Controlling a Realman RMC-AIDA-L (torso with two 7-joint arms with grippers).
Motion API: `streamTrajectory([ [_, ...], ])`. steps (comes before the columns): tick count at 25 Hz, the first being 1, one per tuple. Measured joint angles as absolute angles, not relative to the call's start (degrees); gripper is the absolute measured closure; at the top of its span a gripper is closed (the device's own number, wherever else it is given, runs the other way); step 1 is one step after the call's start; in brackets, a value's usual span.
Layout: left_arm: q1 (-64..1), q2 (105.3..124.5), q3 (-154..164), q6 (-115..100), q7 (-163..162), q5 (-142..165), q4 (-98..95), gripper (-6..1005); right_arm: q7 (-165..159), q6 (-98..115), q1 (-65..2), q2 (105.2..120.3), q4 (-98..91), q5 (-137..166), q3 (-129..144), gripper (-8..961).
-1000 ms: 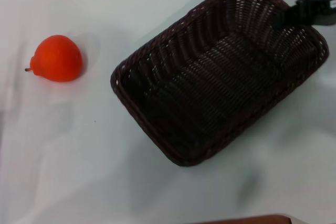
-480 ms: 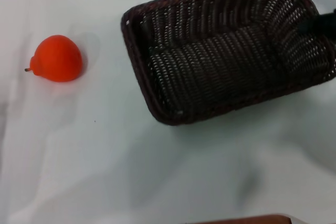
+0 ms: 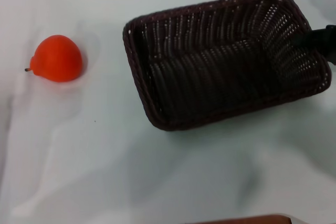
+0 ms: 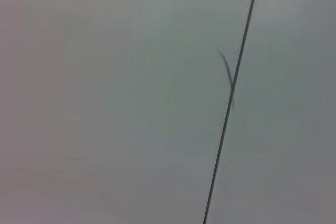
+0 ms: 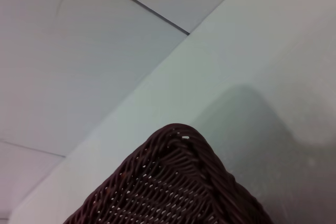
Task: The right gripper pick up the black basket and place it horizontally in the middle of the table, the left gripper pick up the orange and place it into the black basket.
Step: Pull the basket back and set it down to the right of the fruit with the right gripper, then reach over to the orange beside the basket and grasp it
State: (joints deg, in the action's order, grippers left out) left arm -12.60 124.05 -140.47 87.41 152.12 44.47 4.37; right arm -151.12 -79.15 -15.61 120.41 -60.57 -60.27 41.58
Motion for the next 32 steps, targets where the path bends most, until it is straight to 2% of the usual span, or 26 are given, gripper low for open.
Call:
streamTrajectory([
  [5,-12.29,124.18,-140.44,87.52,151.92,44.47,4.11,233,-149.41,-78.45,-16.65,119.88,-56.90,-62.15,40.46,667],
  [13,-12.06,124.28,-139.24,87.82,151.81,44.47,4.04,239,-149.57,-79.59,-16.85,120.02,-56.55,-63.07,40.37,645],
  [18,-12.07,124.15,-138.26,87.96,151.79,44.47,4.28,242,-149.48,-82.62,-16.93,119.87,-55.27,-65.96,40.54,411],
  [23,-12.05,124.07,-138.17,88.27,151.79,44.47,4.38,245,-149.50,-83.20,-16.35,119.83,-54.48,-66.27,40.33,280],
  [27,-12.01,123.56,-134.65,88.13,150.32,44.46,5.07,248,-148.93,-82.32,-14.84,119.31,-54.69,-65.98,39.28,279],
  [32,-11.08,121.04,-122.53,82.63,141.53,45.06,11.80,251,-145.69,-82.31,-14.40,118.38,-54.85,-63.39,34.39,280],
])
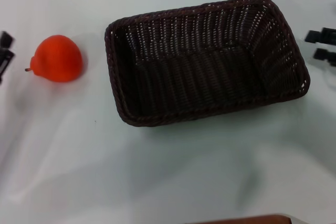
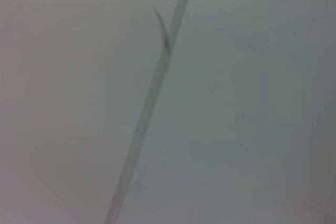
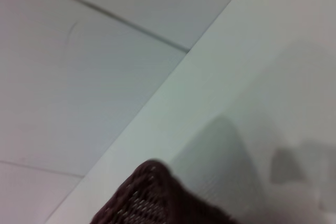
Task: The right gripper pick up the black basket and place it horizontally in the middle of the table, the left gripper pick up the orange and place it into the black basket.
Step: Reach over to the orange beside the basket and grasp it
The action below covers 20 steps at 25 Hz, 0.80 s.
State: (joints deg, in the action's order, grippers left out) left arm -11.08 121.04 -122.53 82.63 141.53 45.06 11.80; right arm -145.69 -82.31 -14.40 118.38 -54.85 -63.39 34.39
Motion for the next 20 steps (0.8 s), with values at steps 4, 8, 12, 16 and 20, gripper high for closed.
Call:
streamTrajectory([
  [4,-10.97,118.15,-115.10,75.19,132.21,49.62,18.13,254,-140.87,-82.33,-14.92,118.03,-54.80,-62.87,29.29,282],
  [8,-12.39,117.50,-113.59,67.90,128.46,54.09,20.51,257,-137.28,-82.21,-15.60,117.38,-54.50,-63.84,25.13,285],
  [12,-13.84,119.57,-113.72,61.10,130.33,54.68,21.63,259,-132.63,-82.58,-15.96,117.64,-54.42,-67.48,23.41,286],
  [16,-15.45,121.62,-113.26,56.51,132.74,54.81,22.37,262,-128.74,-82.64,-16.22,118.49,-54.36,-71.39,23.34,289],
  [20,-16.64,122.35,-112.96,54.73,133.20,56.89,22.44,265,-125.98,-82.75,-16.42,119.12,-54.31,-74.13,23.27,290],
])
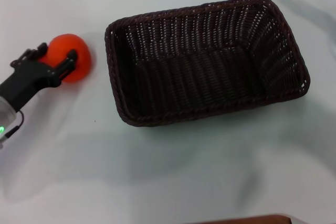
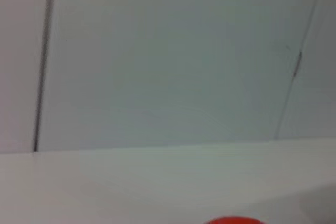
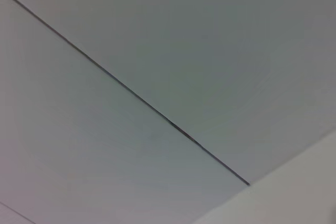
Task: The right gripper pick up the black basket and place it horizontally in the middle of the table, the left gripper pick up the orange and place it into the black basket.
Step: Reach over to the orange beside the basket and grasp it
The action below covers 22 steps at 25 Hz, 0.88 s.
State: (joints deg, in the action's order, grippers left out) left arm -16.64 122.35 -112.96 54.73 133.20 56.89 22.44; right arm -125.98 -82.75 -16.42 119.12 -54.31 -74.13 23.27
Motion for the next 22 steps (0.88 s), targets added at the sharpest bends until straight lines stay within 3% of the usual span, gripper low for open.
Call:
streamTrajectory([
  [8,-16.33,123.02,-113.36,53.63,132.45,60.30,24.20,270,-120.47,-82.86,-16.24,119.25,-51.34,-80.38,22.44,294],
  [16,-15.81,123.47,-114.65,53.56,131.91,59.87,25.28,617,-111.51,-82.08,-17.13,119.12,-41.16,-85.79,17.72,297],
  [18,-15.69,123.47,-115.16,53.91,131.80,59.89,25.30,632,-109.76,-81.50,-17.31,119.07,-39.72,-85.82,17.12,298],
  [22,-14.90,123.45,-117.66,56.16,131.71,59.83,25.38,662,-108.09,-80.22,-17.59,119.06,-38.08,-85.84,16.33,394],
])
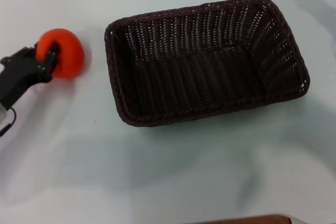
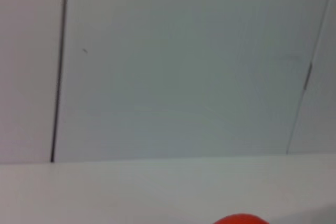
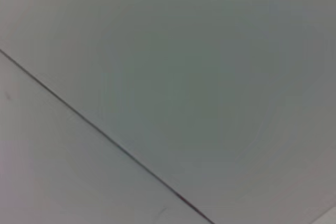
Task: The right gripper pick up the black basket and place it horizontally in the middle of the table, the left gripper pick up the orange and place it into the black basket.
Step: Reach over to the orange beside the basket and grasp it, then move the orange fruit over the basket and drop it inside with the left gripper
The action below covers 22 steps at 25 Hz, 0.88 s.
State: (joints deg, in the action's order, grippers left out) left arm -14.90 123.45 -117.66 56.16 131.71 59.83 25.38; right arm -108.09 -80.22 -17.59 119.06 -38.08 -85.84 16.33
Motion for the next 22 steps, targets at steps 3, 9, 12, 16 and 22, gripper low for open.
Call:
streamTrajectory([
  [3,-14.02,123.33,-120.66,61.10,131.21,59.84,25.39,675,-106.26,-79.51,-18.22,119.12,-36.61,-85.89,15.09,415],
  [9,-11.99,122.83,-125.29,73.01,128.77,59.88,26.97,702,-104.53,-77.54,-19.74,118.70,-34.03,-85.97,14.73,414],
  [12,-11.52,123.66,-123.96,77.02,127.73,60.39,29.28,720,-103.63,-76.92,-20.83,118.69,-33.71,-85.97,14.67,413],
  [16,-13.45,124.34,-119.10,81.92,127.88,60.26,29.69,758,-101.83,-76.13,-22.49,118.72,-33.27,-85.97,14.62,413],
  [22,-20.25,124.61,-109.88,82.06,128.61,59.80,26.29,802,-99.96,-76.28,-24.35,119.16,-32.64,-85.96,14.58,414],
])
